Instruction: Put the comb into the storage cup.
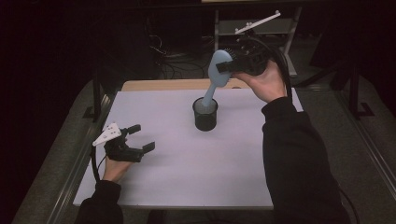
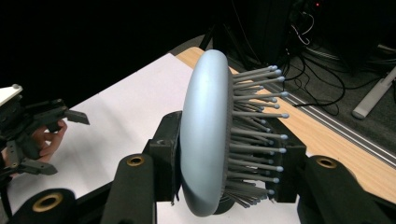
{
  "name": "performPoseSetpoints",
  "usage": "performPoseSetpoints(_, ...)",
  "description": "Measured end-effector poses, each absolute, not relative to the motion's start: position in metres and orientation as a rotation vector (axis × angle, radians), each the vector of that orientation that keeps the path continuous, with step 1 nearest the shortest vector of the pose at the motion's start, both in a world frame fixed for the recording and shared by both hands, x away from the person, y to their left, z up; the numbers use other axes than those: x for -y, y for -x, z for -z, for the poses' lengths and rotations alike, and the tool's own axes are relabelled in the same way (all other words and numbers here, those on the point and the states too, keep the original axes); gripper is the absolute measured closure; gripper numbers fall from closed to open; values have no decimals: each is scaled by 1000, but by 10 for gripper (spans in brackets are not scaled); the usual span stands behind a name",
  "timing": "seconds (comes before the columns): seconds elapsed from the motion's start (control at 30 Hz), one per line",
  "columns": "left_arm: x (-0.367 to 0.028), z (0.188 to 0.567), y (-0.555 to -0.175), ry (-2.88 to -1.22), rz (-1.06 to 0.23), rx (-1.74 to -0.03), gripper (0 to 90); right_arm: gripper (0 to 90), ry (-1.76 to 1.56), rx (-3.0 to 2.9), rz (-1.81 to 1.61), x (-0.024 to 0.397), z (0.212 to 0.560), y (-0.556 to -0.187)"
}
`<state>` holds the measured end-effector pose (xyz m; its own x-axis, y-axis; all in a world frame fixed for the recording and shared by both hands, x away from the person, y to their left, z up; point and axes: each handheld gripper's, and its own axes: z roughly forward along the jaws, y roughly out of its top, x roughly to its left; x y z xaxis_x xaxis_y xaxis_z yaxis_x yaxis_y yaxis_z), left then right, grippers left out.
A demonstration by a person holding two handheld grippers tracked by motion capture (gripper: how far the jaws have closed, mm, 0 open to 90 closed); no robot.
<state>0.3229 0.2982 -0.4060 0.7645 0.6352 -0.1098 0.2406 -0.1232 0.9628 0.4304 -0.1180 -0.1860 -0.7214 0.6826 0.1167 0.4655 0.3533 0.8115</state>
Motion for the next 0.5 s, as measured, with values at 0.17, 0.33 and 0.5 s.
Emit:
performPoseSetpoints(0.17,-299,408,-321,-1714,-392,-697,0,539,-1045,-2359,-1317,119,192,-437)
performPoseSetpoints(0.33,-298,409,-321,-1716,-391,-696,0,539,-1063,-2348,-1334,118,203,-446)
performPoseSetpoints(0.5,-298,409,-320,-1718,-391,-689,0,539,-1099,-2342,-1335,117,221,-456)
